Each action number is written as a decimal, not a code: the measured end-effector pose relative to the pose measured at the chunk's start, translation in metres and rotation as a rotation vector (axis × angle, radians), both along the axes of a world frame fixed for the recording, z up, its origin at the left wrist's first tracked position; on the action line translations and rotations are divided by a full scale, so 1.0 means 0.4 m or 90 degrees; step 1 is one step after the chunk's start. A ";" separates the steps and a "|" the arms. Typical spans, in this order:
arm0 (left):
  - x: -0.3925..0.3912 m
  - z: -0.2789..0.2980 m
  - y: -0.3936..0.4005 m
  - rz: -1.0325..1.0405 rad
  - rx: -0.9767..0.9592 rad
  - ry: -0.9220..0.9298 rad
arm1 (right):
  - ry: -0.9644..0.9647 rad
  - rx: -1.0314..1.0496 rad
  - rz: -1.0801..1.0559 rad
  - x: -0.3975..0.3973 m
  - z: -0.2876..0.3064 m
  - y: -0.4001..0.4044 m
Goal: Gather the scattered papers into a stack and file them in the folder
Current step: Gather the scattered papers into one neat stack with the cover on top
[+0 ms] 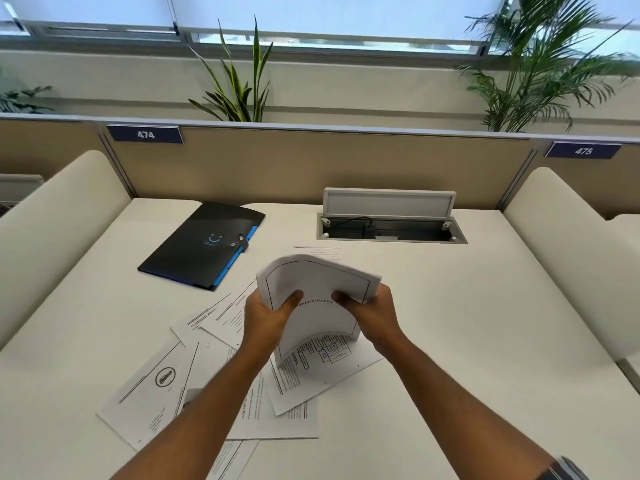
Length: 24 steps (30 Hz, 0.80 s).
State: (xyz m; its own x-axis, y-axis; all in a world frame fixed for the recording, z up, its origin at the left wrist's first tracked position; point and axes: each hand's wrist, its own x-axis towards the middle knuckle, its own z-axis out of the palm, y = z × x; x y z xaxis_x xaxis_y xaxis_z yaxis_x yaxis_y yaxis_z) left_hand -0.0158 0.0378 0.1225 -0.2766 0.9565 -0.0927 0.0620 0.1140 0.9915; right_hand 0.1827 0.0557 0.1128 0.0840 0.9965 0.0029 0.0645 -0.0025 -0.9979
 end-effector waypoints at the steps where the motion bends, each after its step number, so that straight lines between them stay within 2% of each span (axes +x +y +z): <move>1: -0.003 0.001 0.004 0.016 0.008 -0.002 | 0.006 0.009 -0.006 -0.004 0.005 0.003; 5: -0.022 -0.021 0.006 0.016 0.033 -0.020 | 0.035 0.050 -0.019 0.004 0.005 -0.003; 10: 0.007 -0.106 -0.021 -0.035 -0.054 0.005 | -0.113 -0.038 -0.048 -0.016 -0.077 -0.033; 13: 0.001 -0.139 -0.020 -0.046 -0.068 0.050 | -0.111 -0.042 -0.081 -0.012 -0.088 -0.026; 15: -0.013 -0.156 -0.023 -0.051 -0.060 0.102 | -0.017 -0.062 -0.124 0.004 -0.083 -0.018; 17: -0.030 -0.166 -0.031 0.013 -0.086 0.091 | 0.160 -0.089 -0.183 0.017 -0.070 -0.013; 19: -0.040 -0.176 -0.034 0.046 -0.132 0.002 | 0.333 -0.119 -0.209 0.019 -0.062 -0.011; 21: -0.035 -0.175 -0.030 -0.007 -0.166 -0.093 | 0.474 -0.195 -0.201 0.010 -0.060 -0.018; 24: -0.018 -0.150 -0.012 -0.012 -0.138 -0.186 | 0.536 -0.267 -0.141 -0.017 -0.069 -0.046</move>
State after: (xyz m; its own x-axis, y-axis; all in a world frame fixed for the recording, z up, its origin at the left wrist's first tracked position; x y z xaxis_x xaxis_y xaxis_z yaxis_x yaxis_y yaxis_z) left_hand -0.0232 0.0328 0.0624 -0.1914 0.9106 -0.3662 -0.2168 0.3247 0.9206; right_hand 0.1760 0.0371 0.0850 0.0820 0.8644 -0.4960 -0.7166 -0.2948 -0.6322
